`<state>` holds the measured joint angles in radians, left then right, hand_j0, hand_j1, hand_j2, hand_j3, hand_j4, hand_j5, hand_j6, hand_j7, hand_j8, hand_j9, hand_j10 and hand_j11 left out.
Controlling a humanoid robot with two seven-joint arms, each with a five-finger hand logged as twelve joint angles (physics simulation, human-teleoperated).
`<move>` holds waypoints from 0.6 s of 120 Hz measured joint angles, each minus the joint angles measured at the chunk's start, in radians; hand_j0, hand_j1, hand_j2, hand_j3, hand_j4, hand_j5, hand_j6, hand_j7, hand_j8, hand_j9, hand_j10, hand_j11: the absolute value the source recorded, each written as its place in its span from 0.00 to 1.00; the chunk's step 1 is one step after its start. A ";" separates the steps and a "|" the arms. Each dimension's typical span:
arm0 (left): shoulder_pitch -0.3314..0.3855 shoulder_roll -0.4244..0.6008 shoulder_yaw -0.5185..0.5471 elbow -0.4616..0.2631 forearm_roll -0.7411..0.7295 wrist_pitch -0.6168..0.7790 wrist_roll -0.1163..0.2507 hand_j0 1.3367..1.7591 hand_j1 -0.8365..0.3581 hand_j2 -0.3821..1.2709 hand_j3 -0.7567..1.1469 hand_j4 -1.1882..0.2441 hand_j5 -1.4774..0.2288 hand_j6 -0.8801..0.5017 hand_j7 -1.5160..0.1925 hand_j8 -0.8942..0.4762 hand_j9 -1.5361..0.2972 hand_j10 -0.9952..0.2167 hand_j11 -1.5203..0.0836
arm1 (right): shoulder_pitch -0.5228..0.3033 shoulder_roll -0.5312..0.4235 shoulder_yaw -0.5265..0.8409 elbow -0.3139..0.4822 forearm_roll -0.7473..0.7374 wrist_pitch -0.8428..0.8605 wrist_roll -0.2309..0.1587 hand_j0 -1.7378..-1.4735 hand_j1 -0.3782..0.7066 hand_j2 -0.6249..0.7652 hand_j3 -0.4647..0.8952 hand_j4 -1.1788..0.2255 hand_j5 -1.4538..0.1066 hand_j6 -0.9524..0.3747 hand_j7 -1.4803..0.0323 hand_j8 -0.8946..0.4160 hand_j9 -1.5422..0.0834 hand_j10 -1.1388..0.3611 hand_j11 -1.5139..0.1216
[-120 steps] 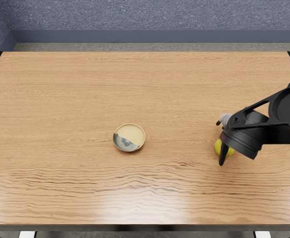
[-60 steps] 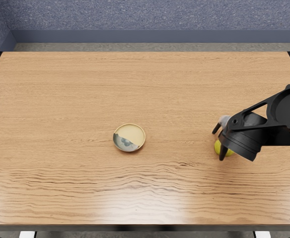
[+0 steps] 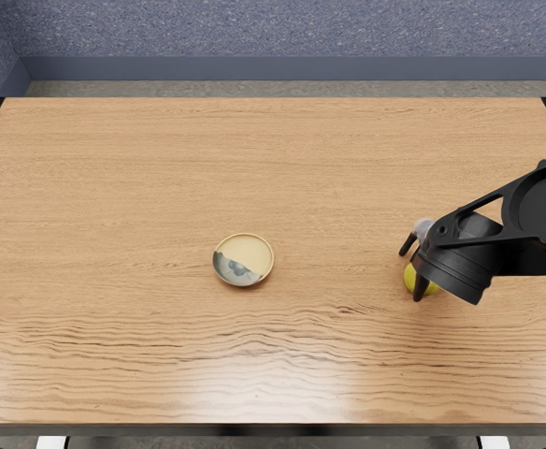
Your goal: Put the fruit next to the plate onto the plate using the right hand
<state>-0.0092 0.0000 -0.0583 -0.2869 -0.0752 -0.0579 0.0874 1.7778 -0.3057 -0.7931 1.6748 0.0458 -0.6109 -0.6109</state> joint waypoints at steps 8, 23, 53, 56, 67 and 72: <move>0.000 0.000 0.000 0.000 0.000 0.000 0.000 0.76 0.99 0.23 0.40 0.83 0.87 0.64 0.89 0.65 0.84 0.82 0.95 | 0.000 0.000 0.000 0.000 0.000 0.000 0.000 0.30 0.46 0.39 0.34 0.56 0.61 0.42 0.64 0.38 0.64 0.50 0.62; 0.000 0.000 0.000 0.000 0.000 0.000 0.000 0.76 0.99 0.23 0.40 0.83 0.87 0.64 0.89 0.65 0.84 0.82 0.95 | -0.001 0.000 0.000 0.000 -0.002 0.000 0.000 0.30 0.46 0.40 0.34 0.56 0.61 0.42 0.64 0.38 0.64 0.50 0.62; 0.000 0.000 0.000 0.000 0.000 0.000 0.000 0.76 0.99 0.23 0.40 0.83 0.87 0.64 0.89 0.65 0.84 0.82 0.95 | -0.016 0.001 0.000 0.000 -0.005 0.000 -0.002 0.32 0.57 0.51 0.34 0.42 0.46 0.34 0.48 0.39 0.49 0.44 0.46; 0.000 0.000 0.000 0.000 0.000 0.000 0.000 0.76 0.99 0.23 0.40 0.83 0.87 0.64 0.89 0.65 0.84 0.82 0.95 | -0.017 0.001 -0.001 -0.001 -0.005 -0.001 -0.003 0.32 0.57 0.57 0.34 0.39 0.43 0.32 0.45 0.38 0.46 0.44 0.44; 0.000 0.000 0.000 0.000 0.000 0.000 0.000 0.76 0.99 0.23 0.40 0.83 0.87 0.64 0.89 0.65 0.84 0.82 0.95 | -0.021 0.000 -0.001 0.000 -0.002 -0.002 -0.002 0.32 0.58 0.74 0.34 0.32 0.36 0.26 0.37 0.32 0.38 0.41 0.36; 0.000 0.000 0.000 0.000 0.000 0.000 0.000 0.76 0.99 0.23 0.40 0.83 0.87 0.64 0.89 0.65 0.84 0.82 0.95 | -0.022 0.000 -0.001 0.000 -0.001 -0.001 -0.002 0.32 0.58 0.78 0.34 0.30 0.33 0.24 0.35 0.32 0.36 0.40 0.34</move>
<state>-0.0092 0.0000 -0.0583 -0.2868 -0.0752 -0.0580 0.0874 1.7553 -0.3057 -0.7937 1.6748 0.0449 -0.6122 -0.6126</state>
